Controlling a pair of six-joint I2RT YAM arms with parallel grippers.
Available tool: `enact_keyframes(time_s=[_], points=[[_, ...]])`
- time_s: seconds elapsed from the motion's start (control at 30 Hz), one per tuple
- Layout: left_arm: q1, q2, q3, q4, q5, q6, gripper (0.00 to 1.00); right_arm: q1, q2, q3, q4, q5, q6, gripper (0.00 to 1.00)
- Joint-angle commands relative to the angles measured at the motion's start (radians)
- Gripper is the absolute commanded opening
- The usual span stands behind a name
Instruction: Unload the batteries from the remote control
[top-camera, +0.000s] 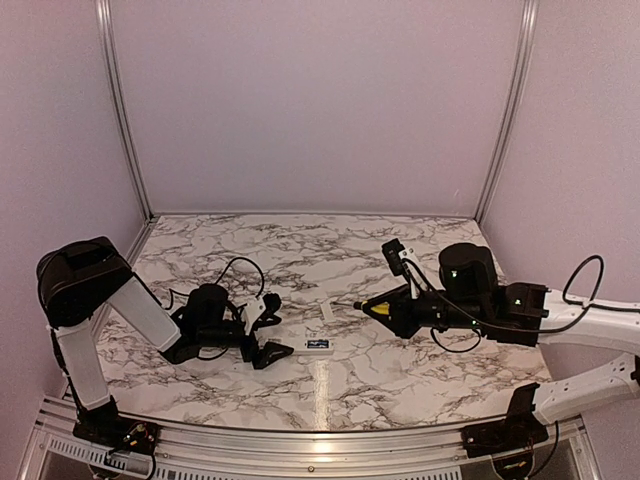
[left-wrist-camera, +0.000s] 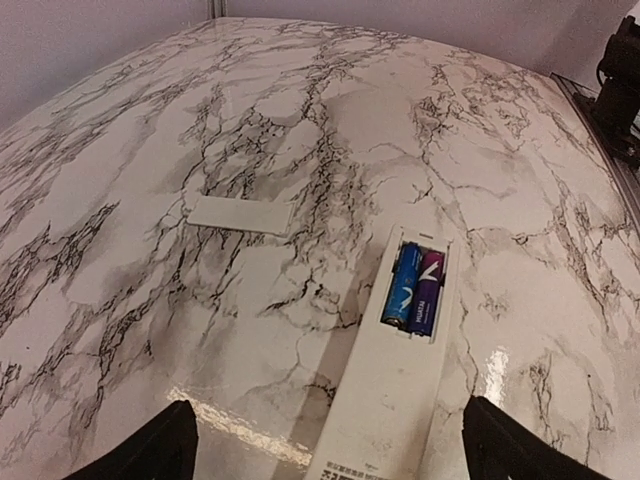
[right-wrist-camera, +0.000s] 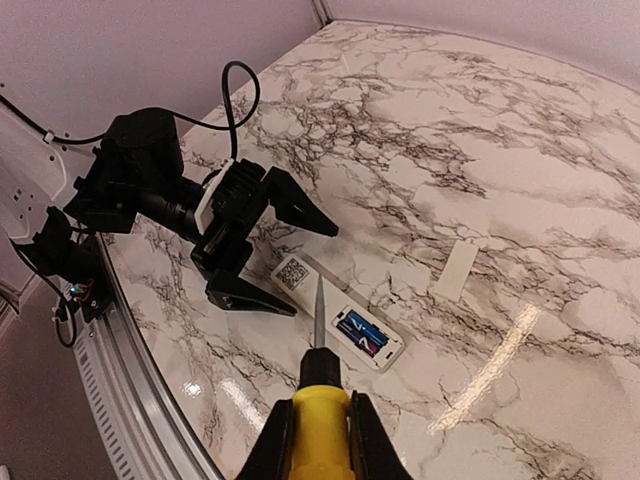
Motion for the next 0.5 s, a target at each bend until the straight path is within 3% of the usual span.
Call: enact_keyframes(time_s=[0.0,0.23,0.47], points=[[0.008,0.031,0.03,-0.056,0.097,0.043,0.93,-0.008,-0.031,0.001,-0.006,-0.006,-0.002,0.0],[0.006,0.092,0.055,-0.074,0.145,0.051,0.81,-0.007,-0.061,-0.022,0.011,-0.004,0.002,0.0],[-0.015,0.042,0.003,-0.034,0.128,0.039,0.67,-0.007,-0.074,-0.03,0.007,-0.014,0.009,0.0]])
